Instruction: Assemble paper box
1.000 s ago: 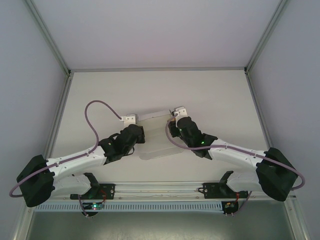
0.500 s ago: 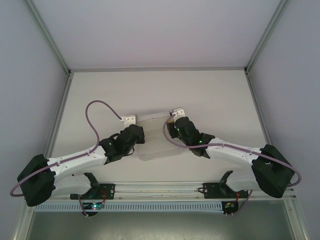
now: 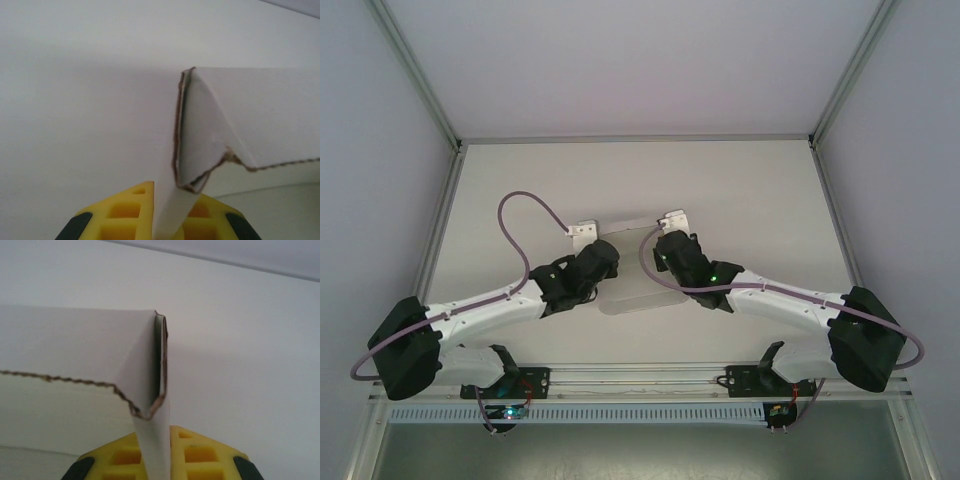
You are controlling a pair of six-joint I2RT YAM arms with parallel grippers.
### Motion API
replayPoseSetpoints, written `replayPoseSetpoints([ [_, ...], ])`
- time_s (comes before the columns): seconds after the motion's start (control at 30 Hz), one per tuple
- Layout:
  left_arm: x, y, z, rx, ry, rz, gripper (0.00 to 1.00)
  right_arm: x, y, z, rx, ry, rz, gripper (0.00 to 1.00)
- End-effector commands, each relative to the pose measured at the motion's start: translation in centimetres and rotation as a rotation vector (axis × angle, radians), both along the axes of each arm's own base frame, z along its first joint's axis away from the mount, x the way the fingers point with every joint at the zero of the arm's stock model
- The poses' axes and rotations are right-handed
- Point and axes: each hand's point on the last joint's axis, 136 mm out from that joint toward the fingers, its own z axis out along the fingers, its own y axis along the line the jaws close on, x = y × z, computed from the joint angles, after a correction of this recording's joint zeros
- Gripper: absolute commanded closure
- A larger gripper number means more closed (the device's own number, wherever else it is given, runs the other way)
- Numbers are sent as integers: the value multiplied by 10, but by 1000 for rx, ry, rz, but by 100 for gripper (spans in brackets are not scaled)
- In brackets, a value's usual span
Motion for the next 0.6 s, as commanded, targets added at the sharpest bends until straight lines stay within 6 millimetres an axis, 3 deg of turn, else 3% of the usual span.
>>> replayPoseSetpoints([
  [0.0,-32,121,-38,485,117,314,100,1,-103,9,-310,-87,-398,100],
  [0.23,-48,163,-48,637,202,451,100,-6,-118,21,-310,-118,-448,100],
  [0.37,-53,179,-40,730,224,525,100,-9,-122,23,-324,-124,-459,100],
  [0.47,-41,159,-51,724,245,410,100,-8,-113,19,-303,-113,-413,100],
  [0.57,-21,108,-70,576,213,181,100,-2,-87,9,-233,-94,-294,100],
])
